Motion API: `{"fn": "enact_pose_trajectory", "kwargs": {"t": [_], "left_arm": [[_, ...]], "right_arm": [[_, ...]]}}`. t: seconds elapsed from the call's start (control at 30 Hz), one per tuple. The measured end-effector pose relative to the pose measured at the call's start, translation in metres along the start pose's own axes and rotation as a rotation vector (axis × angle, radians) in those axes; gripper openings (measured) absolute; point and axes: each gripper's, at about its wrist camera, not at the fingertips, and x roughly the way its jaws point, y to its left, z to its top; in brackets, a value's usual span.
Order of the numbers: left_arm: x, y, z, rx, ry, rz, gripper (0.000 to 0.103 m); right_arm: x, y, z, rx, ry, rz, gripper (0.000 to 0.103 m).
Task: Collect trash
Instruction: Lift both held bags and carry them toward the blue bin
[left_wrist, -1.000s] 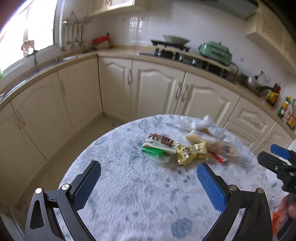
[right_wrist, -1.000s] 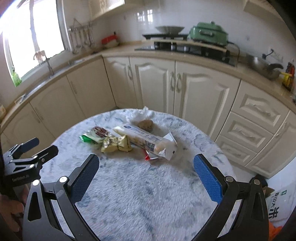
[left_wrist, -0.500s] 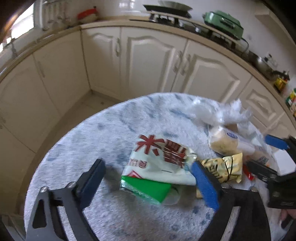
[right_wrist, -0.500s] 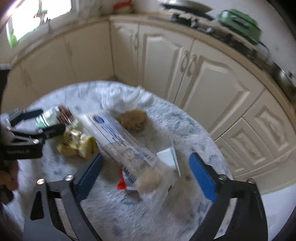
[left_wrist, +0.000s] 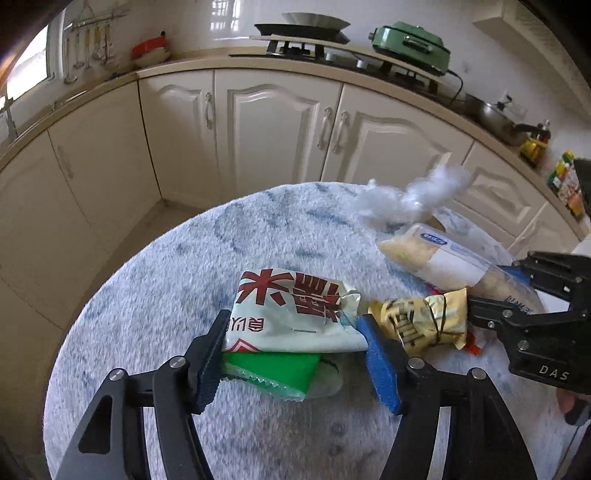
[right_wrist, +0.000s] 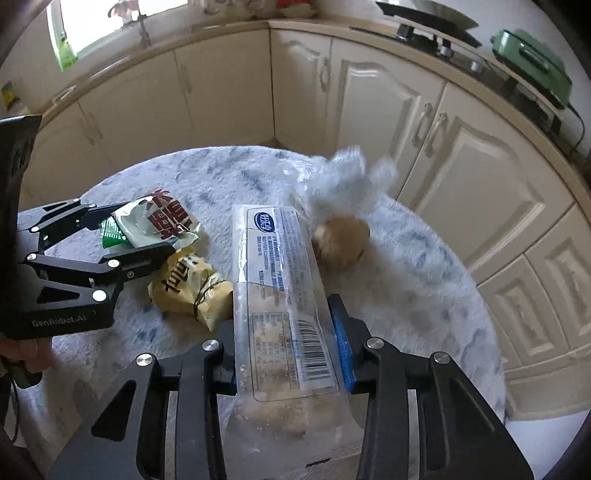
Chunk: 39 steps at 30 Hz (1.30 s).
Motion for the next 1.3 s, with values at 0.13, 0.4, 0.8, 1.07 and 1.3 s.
{"fn": "enact_pose_trajectory", "kwargs": {"t": [0.13, 0.4, 0.8, 1.07, 1.3], "left_arm": [[-0.008, 0.008, -0.016, -0.009, -0.005, -0.008, 0.062], [-0.037, 0.003, -0.044, -0.03, -0.022, -0.002, 0.062], [-0.091, -0.037, -0.083, -0.003, -0.082, -0.062, 0.062], [-0.155, -0.089, -0.124, 0.077, -0.138, -0.114, 0.062], [-0.185, -0.142, -0.129, 0.158, -0.192, -0.153, 0.062]], "right_arm": [[-0.017, 0.001, -0.015, 0.086, -0.029, 0.059, 0.037], [-0.054, 0.011, -0.06, 0.222, -0.082, 0.153, 0.037], [-0.11, 0.014, -0.129, 0.365, -0.16, 0.166, 0.037], [-0.151, 0.003, -0.172, 0.433, -0.222, 0.123, 0.037], [-0.199, -0.023, -0.206, 0.498, -0.309, 0.061, 0.037]]}}
